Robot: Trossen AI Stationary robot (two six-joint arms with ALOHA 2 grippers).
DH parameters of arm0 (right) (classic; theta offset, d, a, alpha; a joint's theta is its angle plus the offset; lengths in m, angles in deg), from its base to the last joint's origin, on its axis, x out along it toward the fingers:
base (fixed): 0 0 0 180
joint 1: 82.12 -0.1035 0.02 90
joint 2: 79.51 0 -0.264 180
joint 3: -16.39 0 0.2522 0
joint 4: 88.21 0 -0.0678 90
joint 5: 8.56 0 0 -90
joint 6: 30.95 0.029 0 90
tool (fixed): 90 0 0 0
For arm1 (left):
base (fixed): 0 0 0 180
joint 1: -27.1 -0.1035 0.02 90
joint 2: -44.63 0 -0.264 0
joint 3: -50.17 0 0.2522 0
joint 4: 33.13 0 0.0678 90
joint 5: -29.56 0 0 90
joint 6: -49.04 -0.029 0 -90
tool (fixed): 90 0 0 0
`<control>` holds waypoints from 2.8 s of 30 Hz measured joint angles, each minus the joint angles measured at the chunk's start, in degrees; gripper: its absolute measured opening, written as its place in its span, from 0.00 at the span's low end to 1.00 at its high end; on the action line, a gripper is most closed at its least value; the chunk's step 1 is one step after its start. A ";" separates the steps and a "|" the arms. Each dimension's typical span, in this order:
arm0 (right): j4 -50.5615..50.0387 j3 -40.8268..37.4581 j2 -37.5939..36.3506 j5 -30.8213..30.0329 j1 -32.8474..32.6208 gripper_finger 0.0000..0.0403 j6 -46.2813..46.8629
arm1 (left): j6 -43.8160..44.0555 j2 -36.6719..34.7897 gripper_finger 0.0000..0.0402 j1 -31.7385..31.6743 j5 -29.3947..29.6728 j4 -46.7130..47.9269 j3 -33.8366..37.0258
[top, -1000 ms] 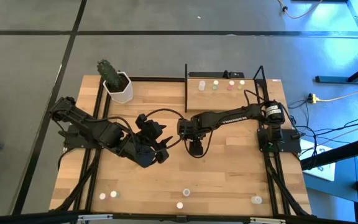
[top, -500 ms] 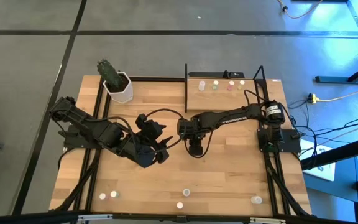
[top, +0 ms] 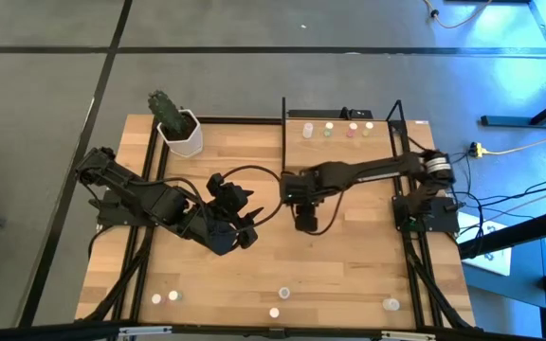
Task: Pick and place medicine bottles onto shelf by color
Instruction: Put the top yellow pill bottle on the shelf aligned with the other yellow pill bottle
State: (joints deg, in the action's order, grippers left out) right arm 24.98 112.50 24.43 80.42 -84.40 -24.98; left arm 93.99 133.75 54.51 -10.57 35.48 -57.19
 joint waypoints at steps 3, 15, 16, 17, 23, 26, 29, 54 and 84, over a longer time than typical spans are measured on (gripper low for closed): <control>-2.95 0.00 -3.44 -3.61 0.27 0.30 1.79 | 0.00 0.00 0.55 0.01 0.00 0.00 0.00; -14.06 0.00 -16.81 -9.68 5.49 0.30 9.01 | -0.04 0.00 0.55 0.02 0.00 -0.02 0.00; -14.76 0.00 -17.85 -10.29 6.07 0.30 9.10 | -0.04 0.00 0.55 0.01 0.02 -0.02 0.00; -15.65 0.00 -18.97 -10.92 6.68 0.30 9.59 | -0.07 0.00 0.55 0.00 0.02 -0.02 0.00; -22.21 0.00 -24.88 -15.96 10.56 0.30 13.47 | -0.02 0.00 0.55 0.00 0.02 -0.02 0.00; -23.95 0.00 -27.50 -17.10 12.13 0.30 15.64 | -0.02 0.00 0.55 -0.01 0.02 -0.02 0.00; -24.32 0.00 -29.76 -17.40 13.80 0.30 17.27 | -0.04 0.00 0.55 0.00 0.02 -0.02 0.00; -13.03 -20.76 -38.65 -16.94 27.02 0.30 29.21 | -0.09 0.00 0.55 -1.50 0.67 -0.02 0.00; -3.65 -27.43 -38.43 -10.95 42.31 0.30 -8.22 | -0.61 0.00 0.55 -4.31 0.20 0.00 0.00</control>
State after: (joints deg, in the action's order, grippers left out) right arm 21.33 85.07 -14.00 69.47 -42.09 -33.20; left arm 93.38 133.75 50.20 -10.37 35.48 -57.19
